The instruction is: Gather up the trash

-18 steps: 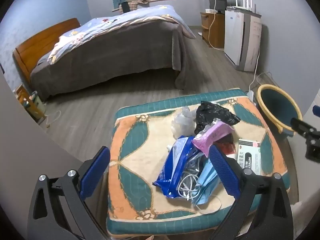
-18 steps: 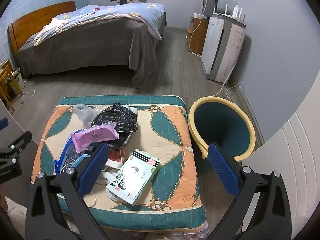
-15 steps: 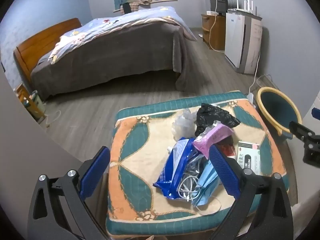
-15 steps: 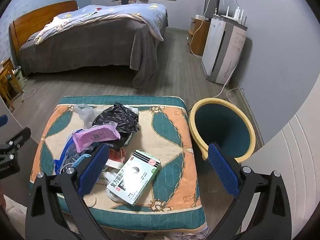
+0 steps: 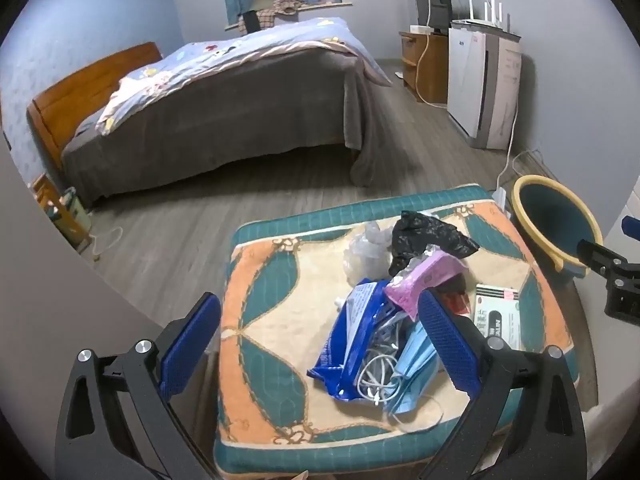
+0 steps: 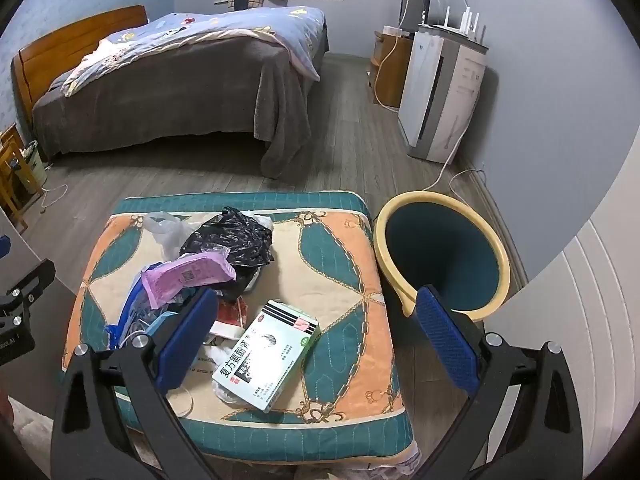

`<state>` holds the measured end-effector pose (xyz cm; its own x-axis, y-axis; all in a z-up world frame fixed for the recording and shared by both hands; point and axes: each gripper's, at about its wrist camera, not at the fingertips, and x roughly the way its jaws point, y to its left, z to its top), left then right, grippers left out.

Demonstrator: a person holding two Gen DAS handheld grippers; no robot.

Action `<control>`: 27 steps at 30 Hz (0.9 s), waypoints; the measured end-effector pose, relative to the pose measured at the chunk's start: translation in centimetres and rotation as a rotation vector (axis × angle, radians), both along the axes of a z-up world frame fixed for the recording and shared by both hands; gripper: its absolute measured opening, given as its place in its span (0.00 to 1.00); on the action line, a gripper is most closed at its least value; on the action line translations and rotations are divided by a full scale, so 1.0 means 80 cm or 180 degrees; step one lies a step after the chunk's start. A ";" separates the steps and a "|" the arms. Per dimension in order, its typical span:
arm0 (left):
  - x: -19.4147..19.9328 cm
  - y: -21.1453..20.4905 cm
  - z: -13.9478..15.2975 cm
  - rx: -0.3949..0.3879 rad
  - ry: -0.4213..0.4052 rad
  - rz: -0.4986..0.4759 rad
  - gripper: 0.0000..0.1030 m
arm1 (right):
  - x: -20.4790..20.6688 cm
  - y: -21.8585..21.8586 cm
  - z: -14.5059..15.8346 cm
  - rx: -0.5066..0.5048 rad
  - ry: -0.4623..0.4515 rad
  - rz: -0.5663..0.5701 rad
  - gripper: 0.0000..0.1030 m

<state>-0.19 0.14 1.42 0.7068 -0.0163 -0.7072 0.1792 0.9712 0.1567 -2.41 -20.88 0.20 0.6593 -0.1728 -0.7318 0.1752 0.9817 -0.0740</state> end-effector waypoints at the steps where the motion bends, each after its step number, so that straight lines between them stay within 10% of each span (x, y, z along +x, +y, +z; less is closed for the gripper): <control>1: 0.000 -0.001 0.000 0.0010 0.0001 -0.0001 0.95 | 0.000 0.000 0.000 -0.0004 -0.0004 0.0000 0.94; 27: 0.001 0.000 -0.007 0.0030 0.0009 -0.0003 0.95 | -0.001 -0.002 -0.004 -0.0012 0.0015 0.0001 0.94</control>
